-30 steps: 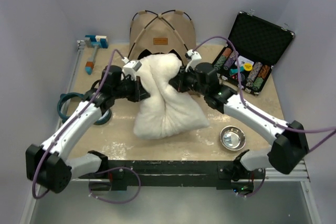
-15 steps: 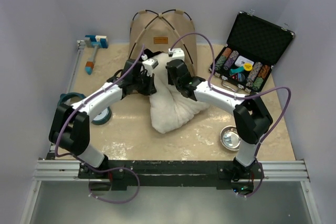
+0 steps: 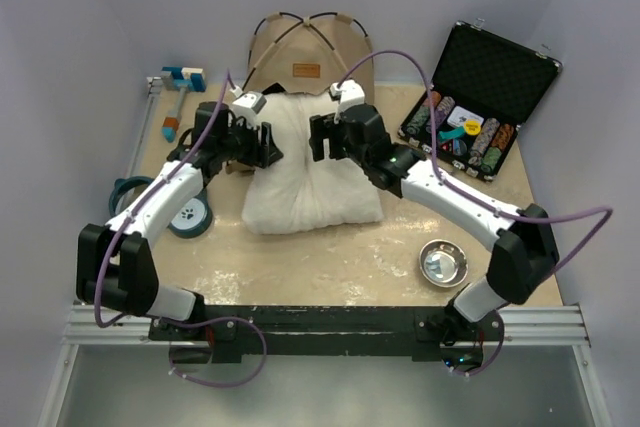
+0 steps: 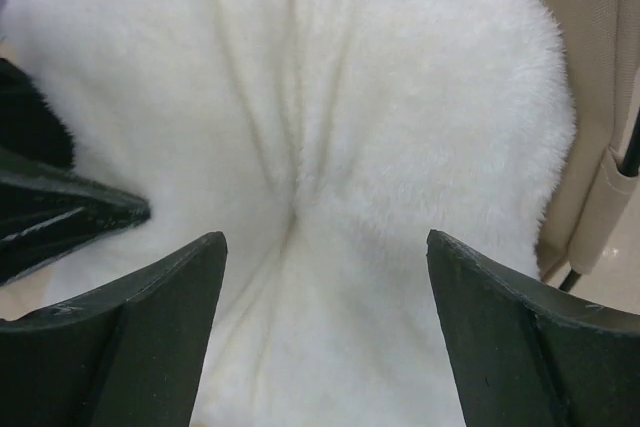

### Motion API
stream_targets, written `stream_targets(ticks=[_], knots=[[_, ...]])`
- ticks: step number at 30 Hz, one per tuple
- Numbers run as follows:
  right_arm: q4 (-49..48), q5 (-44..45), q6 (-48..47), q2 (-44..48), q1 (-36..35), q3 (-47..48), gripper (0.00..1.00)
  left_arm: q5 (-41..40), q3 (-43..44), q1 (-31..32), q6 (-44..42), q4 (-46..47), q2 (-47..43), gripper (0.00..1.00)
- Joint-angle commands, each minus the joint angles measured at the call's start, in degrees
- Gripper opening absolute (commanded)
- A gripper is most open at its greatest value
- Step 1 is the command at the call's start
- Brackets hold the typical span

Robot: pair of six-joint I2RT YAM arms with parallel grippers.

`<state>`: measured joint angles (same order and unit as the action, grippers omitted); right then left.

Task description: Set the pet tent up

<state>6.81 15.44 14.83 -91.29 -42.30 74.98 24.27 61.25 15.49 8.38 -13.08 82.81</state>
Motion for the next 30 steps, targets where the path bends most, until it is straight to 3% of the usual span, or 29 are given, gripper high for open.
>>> stream_targets(ticks=[1,7,9,15,19,22,25,30], knots=[[1.9,-10.8,-1.4,6.0,1.9,-1.9,0.86,2.0,-2.3,-1.3,-0.4,6.3,-3.6,0.61],[5.1,-19.0,-1.0,8.5,12.3,-5.4,0.87,-1.1,-4.7,-2.3,3.4,7.7,-6.2,0.65],[4.0,-21.8,-2.1,9.8,15.2,-7.7,0.86,-2.7,-5.3,-2.5,3.1,7.8,-7.9,0.72],[3.3,-24.6,-2.4,12.1,17.7,-10.7,0.85,-9.9,-6.7,-2.7,4.0,10.3,-10.8,0.81],[3.3,-25.1,-1.1,12.0,18.4,-12.2,0.85,-6.4,-7.1,-2.0,5.8,21.1,-7.3,0.68],[3.2,-25.6,-0.2,11.0,19.1,-12.2,0.85,-5.7,-2.7,1.7,3.7,22.8,-2.6,0.49],[2.7,-25.3,-0.1,10.4,19.7,-11.8,0.84,-6.6,0.9,5.2,0.2,23.0,0.9,0.37],[1.2,-25.0,-0.6,9.2,20.4,-10.6,0.8,-10.7,6.4,7.8,-4.9,18.5,8.1,0.35]])
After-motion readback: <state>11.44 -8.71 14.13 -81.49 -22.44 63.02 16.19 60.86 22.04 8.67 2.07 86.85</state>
